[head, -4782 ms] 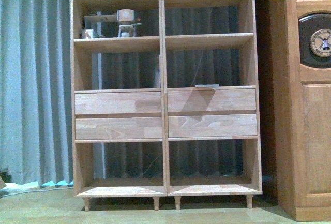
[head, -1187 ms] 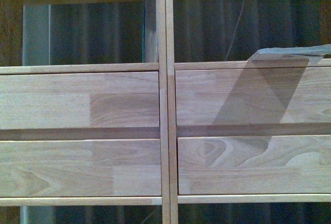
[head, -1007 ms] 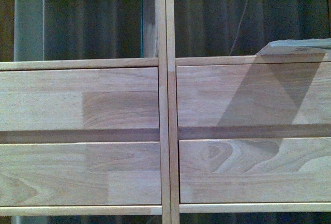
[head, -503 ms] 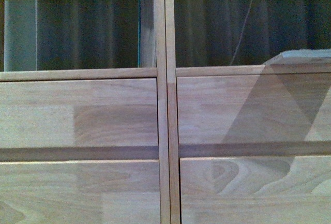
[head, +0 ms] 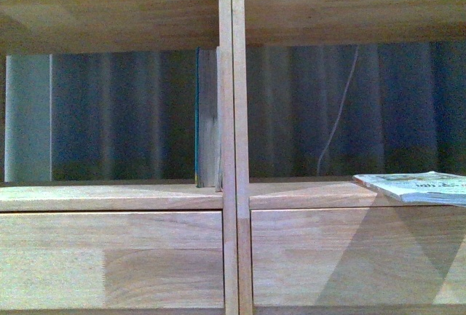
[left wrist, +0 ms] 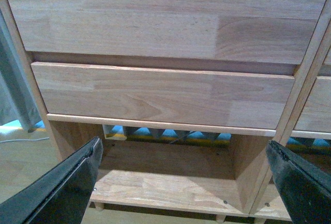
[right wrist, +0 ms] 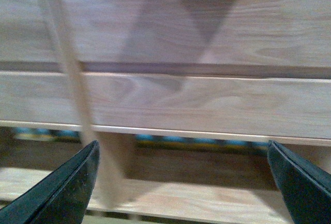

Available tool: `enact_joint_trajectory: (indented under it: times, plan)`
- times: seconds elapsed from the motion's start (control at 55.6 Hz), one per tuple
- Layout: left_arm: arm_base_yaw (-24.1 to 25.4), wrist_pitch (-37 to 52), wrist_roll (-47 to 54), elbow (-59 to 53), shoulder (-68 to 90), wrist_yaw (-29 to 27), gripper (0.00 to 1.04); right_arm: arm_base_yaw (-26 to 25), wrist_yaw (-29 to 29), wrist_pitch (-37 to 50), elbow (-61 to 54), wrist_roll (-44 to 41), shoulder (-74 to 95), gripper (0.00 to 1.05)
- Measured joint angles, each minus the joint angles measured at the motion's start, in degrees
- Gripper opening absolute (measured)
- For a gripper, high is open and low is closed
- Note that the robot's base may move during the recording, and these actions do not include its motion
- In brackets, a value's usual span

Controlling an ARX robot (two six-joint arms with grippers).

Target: Organize books on shelf

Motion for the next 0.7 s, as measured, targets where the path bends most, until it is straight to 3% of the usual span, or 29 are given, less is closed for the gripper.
enact_joint_trajectory:
  times: [0.09, 0.126, 0.216, 0.324, 0.503, 0.701]
  plan:
    - [0.00, 0.00, 0.00, 0.00, 0.00, 0.00, 0.97, -5.60, -19.45, 7.74, 2.69, 14.23, 9.44, 0.98]
    - [0.00, 0.00, 0.00, 0.00, 0.00, 0.00, 0.97, -6.19, -22.03, 12.59, 4.79, 19.74, 14.34, 0.98]
    - [0.00, 0.00, 0.00, 0.00, 0.00, 0.00, 0.97, -5.60, -19.06, 24.55, 12.41, 28.33, 28.98, 0.98]
    - [0.00, 0.00, 0.00, 0.00, 0.00, 0.00, 0.97, -1.57, -15.43, 30.51, 20.15, 34.91, 42.95, 0.98]
    - [0.00, 0.00, 0.00, 0.00, 0.00, 0.00, 0.97, 4.13, -7.91, 34.51, 32.04, 48.68, 65.20, 0.98]
    - [0.00, 0.00, 0.00, 0.00, 0.00, 0.00, 0.97, 4.61, -1.92, 36.39, 40.54, 51.80, 75.52, 0.98]
